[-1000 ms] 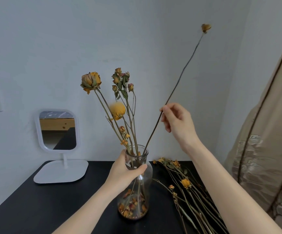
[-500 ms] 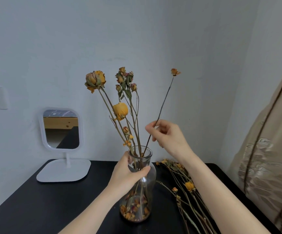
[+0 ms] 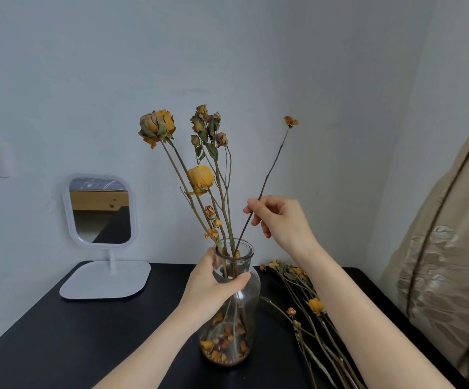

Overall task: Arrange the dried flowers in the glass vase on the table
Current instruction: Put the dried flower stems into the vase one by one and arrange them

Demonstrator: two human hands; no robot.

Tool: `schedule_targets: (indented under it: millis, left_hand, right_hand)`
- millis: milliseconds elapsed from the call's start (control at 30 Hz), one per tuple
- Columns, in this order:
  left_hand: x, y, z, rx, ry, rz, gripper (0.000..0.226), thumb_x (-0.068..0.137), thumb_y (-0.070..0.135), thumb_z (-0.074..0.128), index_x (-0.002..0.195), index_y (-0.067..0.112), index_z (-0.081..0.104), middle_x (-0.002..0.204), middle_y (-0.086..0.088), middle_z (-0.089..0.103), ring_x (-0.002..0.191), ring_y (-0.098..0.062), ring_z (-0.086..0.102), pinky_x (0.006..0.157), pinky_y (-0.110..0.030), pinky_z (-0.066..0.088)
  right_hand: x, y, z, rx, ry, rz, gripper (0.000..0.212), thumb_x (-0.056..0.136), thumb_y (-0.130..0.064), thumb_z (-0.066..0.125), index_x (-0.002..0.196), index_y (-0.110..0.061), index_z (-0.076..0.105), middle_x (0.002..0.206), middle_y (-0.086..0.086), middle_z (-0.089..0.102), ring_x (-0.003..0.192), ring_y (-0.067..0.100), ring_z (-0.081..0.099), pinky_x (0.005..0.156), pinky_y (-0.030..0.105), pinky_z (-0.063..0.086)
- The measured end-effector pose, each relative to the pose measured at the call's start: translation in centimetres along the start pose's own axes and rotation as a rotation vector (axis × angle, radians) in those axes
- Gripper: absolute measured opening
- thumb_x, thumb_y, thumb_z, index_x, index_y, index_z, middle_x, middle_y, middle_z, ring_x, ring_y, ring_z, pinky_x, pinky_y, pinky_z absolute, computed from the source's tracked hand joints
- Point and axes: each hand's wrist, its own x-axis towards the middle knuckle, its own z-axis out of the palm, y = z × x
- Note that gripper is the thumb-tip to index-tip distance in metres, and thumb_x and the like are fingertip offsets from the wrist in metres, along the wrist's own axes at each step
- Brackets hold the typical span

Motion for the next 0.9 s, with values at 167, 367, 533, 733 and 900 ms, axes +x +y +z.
schedule_targets:
  millis: [167, 367, 533, 733, 900]
  left_hand:
    - [0.0, 0.0, 0.0, -0.003, -0.001, -0.014, 0.042, 0.069, 0.043, 0.075, 0.096, 0.052, 0.044, 0.100, 0.031, 0.055, 0.094, 0.010, 0.052, 0.062, -0.003, 0.037]
    - [0.3, 0.1, 0.1, -0.016, -0.017, -0.016, 0.043, 0.069, 0.045, 0.075, 0.097, 0.053, 0.043, 0.105, 0.028, 0.055, 0.100, 0.004, 0.052, 0.072, -0.007, 0.036]
    - [0.1, 0.2, 0.1, 0.004, 0.004, -0.020, 0.051, 0.067, 0.046, 0.076, 0.107, 0.043, 0.044, 0.113, 0.020, 0.054, 0.109, -0.002, 0.050, 0.084, -0.015, 0.036]
    - [-4.5, -0.4, 1.1, -0.013, 0.297, -0.060, 0.067, 0.063, 0.050, 0.075, 0.117, 0.029, 0.040, 0.120, 0.010, 0.036, 0.117, -0.013, 0.040, 0.094, -0.030, 0.039]
    - [-9.6, -0.8, 4.2, -0.051, 0.353, -0.059, 0.036, 0.078, 0.032, 0.070, 0.096, 0.031, 0.038, 0.103, 0.012, 0.033, 0.098, -0.012, 0.047, 0.080, -0.018, 0.038]
  right_hand:
    - [0.0, 0.6, 0.0, 0.034, 0.008, 0.016, 0.020, 0.091, -0.026, 0.058, 0.084, -0.013, 0.071, 0.059, -0.003, 0.057, 0.040, 0.001, 0.041, 0.044, 0.012, 0.039]
    - [-1.0, 1.5, -0.7, 0.141, 0.006, 0.042, 0.016, 0.086, -0.022, 0.064, 0.100, -0.013, 0.066, 0.052, -0.007, 0.059, 0.042, 0.005, 0.045, 0.046, 0.014, 0.043]
    - [-2.8, 2.7, -2.4, 0.146, 0.025, 0.099, 0.018, 0.085, -0.024, 0.066, 0.101, -0.018, 0.063, 0.053, -0.006, 0.059, 0.044, 0.008, 0.046, 0.051, 0.015, 0.045]
    - [-5.6, 5.9, -6.0, 0.147, 0.053, 0.217, 0.014, 0.089, -0.018, 0.061, 0.102, -0.013, 0.062, 0.057, -0.002, 0.058, 0.043, 0.006, 0.045, 0.044, 0.017, 0.042]
    - [-8.0, 9.9, -8.7, -0.015, 0.107, 0.363, 0.012, 0.090, -0.016, 0.060, 0.099, -0.009, 0.062, 0.063, 0.003, 0.060, 0.043, 0.007, 0.045, 0.041, 0.016, 0.039]
